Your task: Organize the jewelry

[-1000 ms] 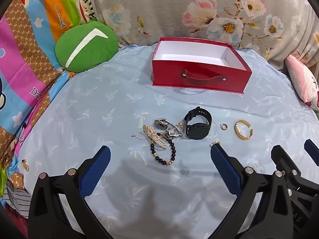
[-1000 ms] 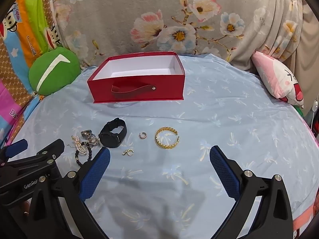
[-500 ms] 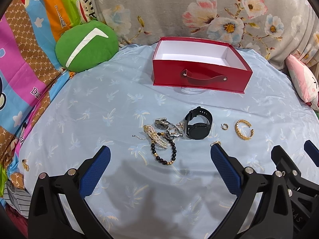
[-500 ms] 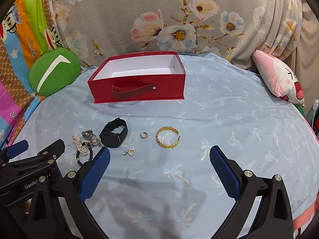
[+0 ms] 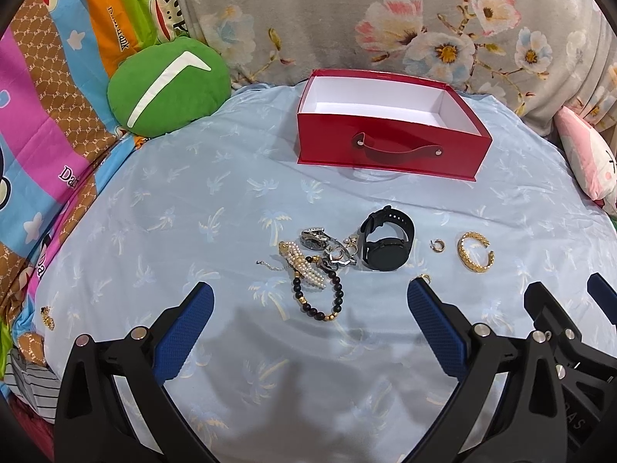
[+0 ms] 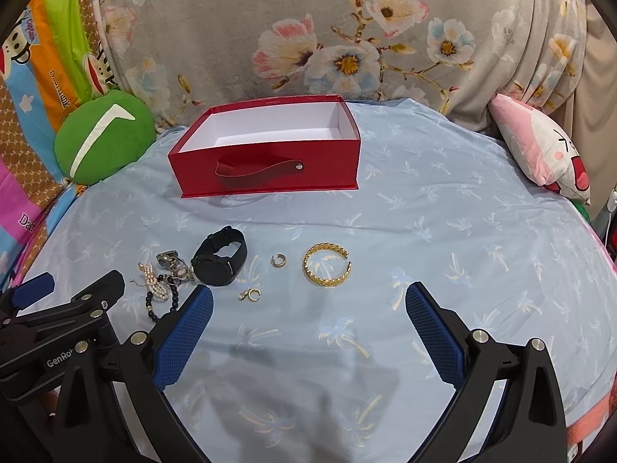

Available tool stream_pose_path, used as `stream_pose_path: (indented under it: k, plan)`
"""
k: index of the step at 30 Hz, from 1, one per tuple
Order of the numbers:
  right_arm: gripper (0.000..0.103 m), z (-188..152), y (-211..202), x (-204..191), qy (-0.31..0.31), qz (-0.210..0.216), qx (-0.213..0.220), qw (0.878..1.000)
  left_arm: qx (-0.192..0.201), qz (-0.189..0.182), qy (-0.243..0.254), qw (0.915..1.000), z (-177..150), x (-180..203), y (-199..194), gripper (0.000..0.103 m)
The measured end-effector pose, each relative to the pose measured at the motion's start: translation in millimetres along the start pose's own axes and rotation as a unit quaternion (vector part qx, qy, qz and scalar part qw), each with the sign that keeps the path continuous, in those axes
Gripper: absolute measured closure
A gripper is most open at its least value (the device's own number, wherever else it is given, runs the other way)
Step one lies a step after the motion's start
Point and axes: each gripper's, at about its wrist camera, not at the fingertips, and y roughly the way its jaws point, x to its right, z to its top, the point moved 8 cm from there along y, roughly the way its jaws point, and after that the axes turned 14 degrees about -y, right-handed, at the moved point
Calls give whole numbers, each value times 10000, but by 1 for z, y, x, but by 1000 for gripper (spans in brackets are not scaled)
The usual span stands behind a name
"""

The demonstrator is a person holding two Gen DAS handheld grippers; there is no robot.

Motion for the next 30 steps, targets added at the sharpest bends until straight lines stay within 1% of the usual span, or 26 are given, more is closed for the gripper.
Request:
stream_pose_path:
  k: [2, 30]
  plan:
    - [5, -1, 6, 0, 19, 10, -29, 10000, -6, -5, 0, 10000, 0, 0, 0, 5]
    - [5, -1, 7, 1, 42, 28, -33, 10000, 12, -3, 3, 10000, 0, 0, 0, 5]
